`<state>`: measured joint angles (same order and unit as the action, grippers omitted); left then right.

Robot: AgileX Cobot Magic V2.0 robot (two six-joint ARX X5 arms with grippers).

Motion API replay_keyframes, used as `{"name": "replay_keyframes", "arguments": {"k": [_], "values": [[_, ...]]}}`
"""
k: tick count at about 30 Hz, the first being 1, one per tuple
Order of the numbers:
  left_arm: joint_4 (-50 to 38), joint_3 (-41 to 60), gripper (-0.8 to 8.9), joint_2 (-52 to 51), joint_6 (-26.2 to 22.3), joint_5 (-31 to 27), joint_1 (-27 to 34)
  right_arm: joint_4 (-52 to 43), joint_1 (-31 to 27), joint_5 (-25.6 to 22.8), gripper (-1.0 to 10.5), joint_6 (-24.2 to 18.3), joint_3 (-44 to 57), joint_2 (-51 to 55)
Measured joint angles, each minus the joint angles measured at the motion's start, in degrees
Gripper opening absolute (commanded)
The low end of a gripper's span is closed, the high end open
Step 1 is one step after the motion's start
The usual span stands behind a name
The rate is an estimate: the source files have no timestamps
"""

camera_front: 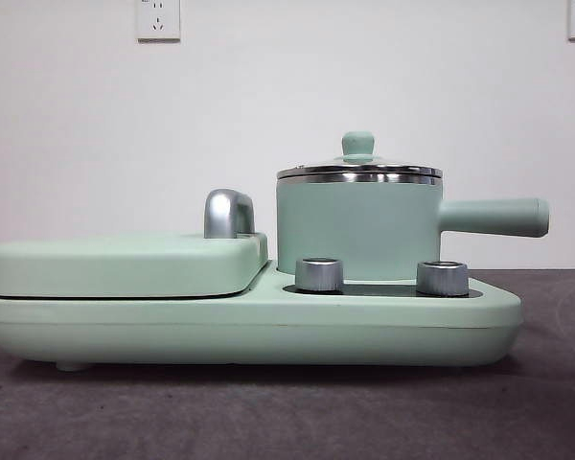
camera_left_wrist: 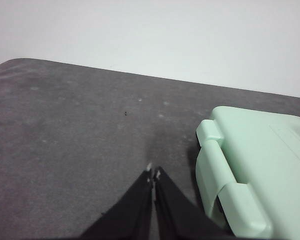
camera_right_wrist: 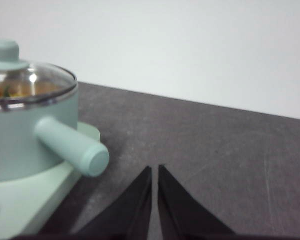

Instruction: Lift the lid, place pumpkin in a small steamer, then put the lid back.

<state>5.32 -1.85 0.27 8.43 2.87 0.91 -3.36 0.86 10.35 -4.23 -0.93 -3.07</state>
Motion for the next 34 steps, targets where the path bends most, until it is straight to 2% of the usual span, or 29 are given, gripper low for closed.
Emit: {"name": "replay_keyframes", "arguments": {"k": [5,34], "values": [[0.02,0.0,0.07,0.0,0.0,0.0,0.0,1.18,0.0,-2.99,0.2,0.02,0.0,2.67],[0.0,0.0,0.07,0.0,0.0,0.0,0.0,-0.33,0.0,-2.86,0.2,0.07,0.0,2.82]]}}
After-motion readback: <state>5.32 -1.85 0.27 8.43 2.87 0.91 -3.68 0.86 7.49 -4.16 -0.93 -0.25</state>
